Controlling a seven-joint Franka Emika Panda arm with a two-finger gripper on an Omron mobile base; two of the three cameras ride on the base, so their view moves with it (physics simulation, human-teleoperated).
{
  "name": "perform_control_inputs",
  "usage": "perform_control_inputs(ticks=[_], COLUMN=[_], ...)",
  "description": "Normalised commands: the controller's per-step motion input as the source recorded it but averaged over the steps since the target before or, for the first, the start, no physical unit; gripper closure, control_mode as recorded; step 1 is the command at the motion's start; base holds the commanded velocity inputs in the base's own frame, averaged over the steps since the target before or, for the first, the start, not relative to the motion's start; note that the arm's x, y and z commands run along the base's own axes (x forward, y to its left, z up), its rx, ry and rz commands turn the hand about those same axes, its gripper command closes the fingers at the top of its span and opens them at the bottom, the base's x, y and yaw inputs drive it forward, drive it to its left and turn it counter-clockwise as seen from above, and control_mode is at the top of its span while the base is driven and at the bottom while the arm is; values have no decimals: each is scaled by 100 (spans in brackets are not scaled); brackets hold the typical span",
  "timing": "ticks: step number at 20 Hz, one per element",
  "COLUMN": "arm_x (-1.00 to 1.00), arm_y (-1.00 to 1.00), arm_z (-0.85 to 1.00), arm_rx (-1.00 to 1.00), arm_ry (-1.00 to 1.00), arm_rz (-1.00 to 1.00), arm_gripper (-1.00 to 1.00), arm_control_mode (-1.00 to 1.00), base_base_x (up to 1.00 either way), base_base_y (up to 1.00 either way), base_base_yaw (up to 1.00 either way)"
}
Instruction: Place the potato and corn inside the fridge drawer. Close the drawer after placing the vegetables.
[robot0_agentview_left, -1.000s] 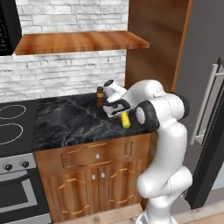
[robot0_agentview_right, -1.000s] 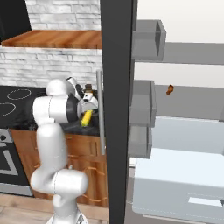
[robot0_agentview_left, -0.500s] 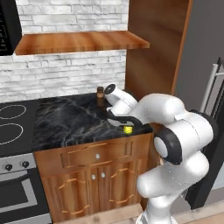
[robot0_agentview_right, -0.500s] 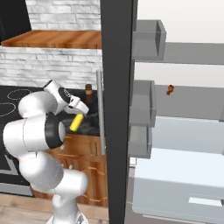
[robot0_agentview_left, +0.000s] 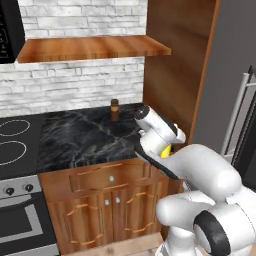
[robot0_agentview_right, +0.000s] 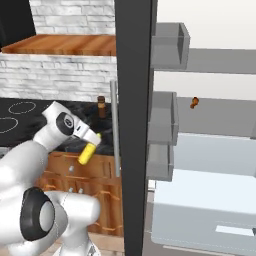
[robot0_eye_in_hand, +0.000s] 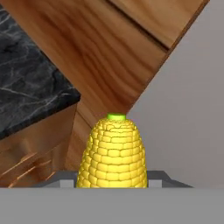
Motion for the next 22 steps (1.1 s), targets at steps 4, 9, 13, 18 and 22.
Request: perform_control_inputs(ticks=[4, 9, 13, 18, 22], arm_x=[-91, -53, -55, -1, 0], arm_y=[9, 0, 10, 10, 0], arm_z=[69, 26, -4, -7, 0], arm_rx=[0, -1, -5, -5, 0], arm_ry=[0, 10, 12, 1, 0], arm_rz=[7, 12, 11, 3, 0], arm_gripper=[100, 100, 100, 100, 100], arm_control_mode=[-100, -100, -100, 100, 100], base_base_x=[0, 0, 0, -58, -100], base_base_y=[0, 0, 0, 23, 2], base_base_yaw=[0, 0, 0, 8, 14])
